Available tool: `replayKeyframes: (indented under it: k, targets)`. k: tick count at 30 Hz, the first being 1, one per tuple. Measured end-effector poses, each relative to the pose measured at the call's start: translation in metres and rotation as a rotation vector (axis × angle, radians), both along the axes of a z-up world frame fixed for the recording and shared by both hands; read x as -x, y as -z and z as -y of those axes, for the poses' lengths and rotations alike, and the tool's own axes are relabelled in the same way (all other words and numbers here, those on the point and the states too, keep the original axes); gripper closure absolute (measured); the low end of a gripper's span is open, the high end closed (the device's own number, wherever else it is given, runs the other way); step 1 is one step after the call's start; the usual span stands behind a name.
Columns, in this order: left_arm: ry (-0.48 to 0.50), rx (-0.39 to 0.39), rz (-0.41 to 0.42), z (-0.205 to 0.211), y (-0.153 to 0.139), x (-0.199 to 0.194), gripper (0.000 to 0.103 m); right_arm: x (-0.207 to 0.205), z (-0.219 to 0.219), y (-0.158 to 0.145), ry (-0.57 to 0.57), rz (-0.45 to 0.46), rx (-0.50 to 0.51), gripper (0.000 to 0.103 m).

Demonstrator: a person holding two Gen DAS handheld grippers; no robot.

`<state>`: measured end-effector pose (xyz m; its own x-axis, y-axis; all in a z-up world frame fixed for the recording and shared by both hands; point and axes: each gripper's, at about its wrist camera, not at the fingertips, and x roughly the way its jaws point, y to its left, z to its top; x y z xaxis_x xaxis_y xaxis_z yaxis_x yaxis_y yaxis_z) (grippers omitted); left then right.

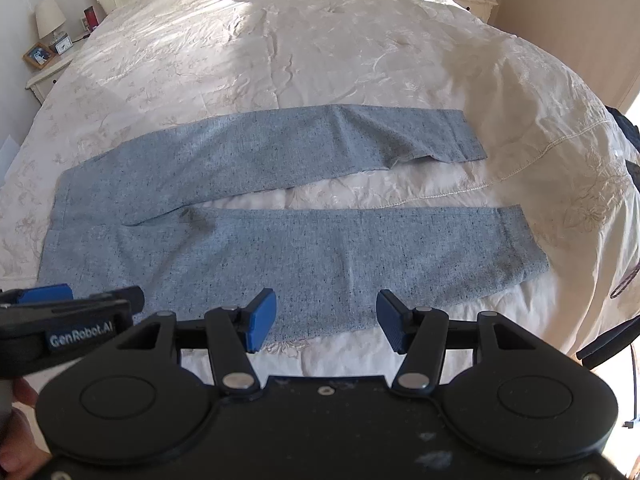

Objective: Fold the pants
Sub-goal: 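Move both tools over the grey speckled trousers on the bed, then reach the right tool to a trouser leg cuff and close on it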

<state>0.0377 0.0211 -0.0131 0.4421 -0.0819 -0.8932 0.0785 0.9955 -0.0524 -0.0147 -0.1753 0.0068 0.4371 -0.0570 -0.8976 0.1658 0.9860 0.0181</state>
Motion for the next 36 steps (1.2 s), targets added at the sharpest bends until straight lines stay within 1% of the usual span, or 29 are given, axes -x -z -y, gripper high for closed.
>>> replayKeyframes:
  k: [2,4,7,11,12,14,18,19,22,24,26,30,32,36]
  targets:
    - [-0.004,0.003,0.051,-0.003,0.0,-0.006,0.03,-0.004,0.003,0.008,0.001,-0.01,-0.022,0.044]
    - [-0.006,-0.01,0.079,-0.005,0.001,-0.013,0.03,-0.009,0.01,0.017,0.022,-0.02,-0.056,0.044]
    - [0.046,-0.008,0.056,-0.003,0.006,-0.025,0.029,-0.013,0.024,0.031,0.09,-0.026,-0.06,0.045]
    - [0.082,-0.009,0.038,0.004,0.015,-0.036,0.03,-0.015,0.046,0.04,0.162,0.008,-0.029,0.045]
    - [0.087,-0.009,0.03,0.007,0.017,-0.039,0.031,-0.016,0.052,0.04,0.18,0.018,-0.019,0.045]
    - [0.088,0.001,0.021,0.011,0.022,-0.043,0.035,-0.018,0.068,0.042,0.226,0.042,0.004,0.045]
    - [0.077,0.011,-0.004,0.024,0.031,-0.051,0.035,-0.023,0.103,0.054,0.293,0.07,0.038,0.044]
    - [0.07,0.008,-0.01,0.028,0.034,-0.052,0.035,-0.025,0.113,0.06,0.301,0.063,0.04,0.044]
    - [0.045,-0.02,-0.025,0.04,0.04,-0.056,0.038,-0.034,0.146,0.085,0.316,-0.009,0.068,0.045]
    - [0.018,-0.024,-0.038,0.048,0.044,-0.057,0.038,-0.035,0.168,0.1,0.327,-0.04,0.093,0.048]
    - [-0.007,-0.02,-0.065,0.057,0.049,-0.058,0.038,-0.031,0.189,0.112,0.334,-0.073,0.114,0.048]
    - [-0.007,-0.026,-0.122,0.08,0.062,-0.061,0.038,-0.024,0.226,0.132,0.351,-0.117,0.097,0.049]
    - [-0.006,-0.033,-0.132,0.093,0.065,-0.061,0.038,-0.024,0.24,0.142,0.35,-0.132,0.094,0.049]
    - [-0.012,-0.033,-0.139,0.115,0.067,-0.063,0.038,-0.036,0.264,0.168,0.342,-0.154,0.085,0.05]
